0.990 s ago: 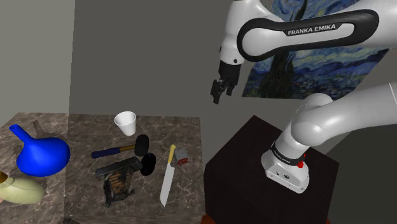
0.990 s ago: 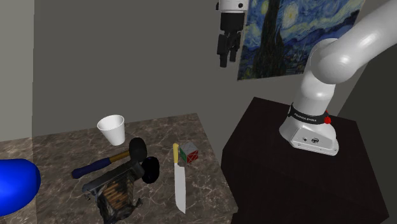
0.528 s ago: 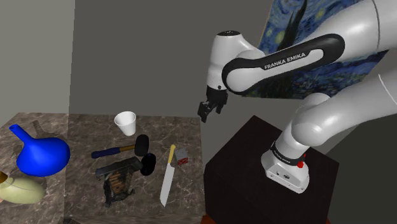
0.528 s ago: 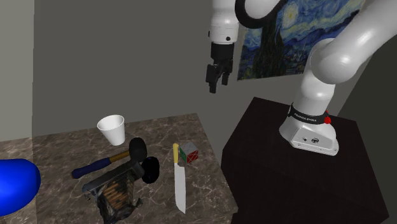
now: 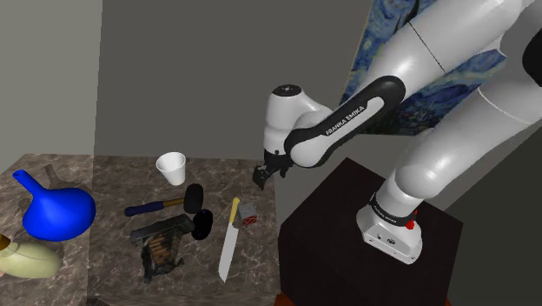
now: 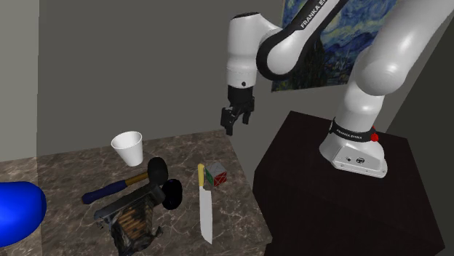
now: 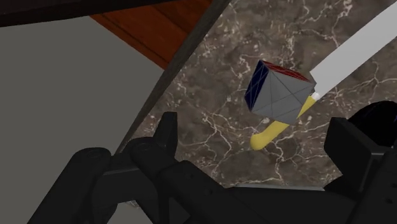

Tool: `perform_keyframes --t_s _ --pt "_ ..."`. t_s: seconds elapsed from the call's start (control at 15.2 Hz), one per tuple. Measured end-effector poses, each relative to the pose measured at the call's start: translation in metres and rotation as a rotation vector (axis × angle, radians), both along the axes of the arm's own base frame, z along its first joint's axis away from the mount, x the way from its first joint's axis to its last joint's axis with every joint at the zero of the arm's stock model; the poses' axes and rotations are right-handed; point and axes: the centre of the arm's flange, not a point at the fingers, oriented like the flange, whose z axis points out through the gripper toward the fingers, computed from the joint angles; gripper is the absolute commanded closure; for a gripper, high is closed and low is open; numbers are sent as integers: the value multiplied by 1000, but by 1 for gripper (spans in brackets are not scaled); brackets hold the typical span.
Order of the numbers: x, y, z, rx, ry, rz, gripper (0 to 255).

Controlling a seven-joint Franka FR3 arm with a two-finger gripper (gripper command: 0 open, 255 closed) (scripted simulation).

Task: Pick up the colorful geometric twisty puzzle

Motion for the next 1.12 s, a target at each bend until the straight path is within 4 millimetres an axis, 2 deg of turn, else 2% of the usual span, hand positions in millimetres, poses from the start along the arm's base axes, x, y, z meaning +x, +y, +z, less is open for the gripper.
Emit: perform_keyframes --t_s 0.79,1.12 --pt "34 68 -140 -26 -29 -127 0" --pt "37 76 -172 -32 -33 -143 0"
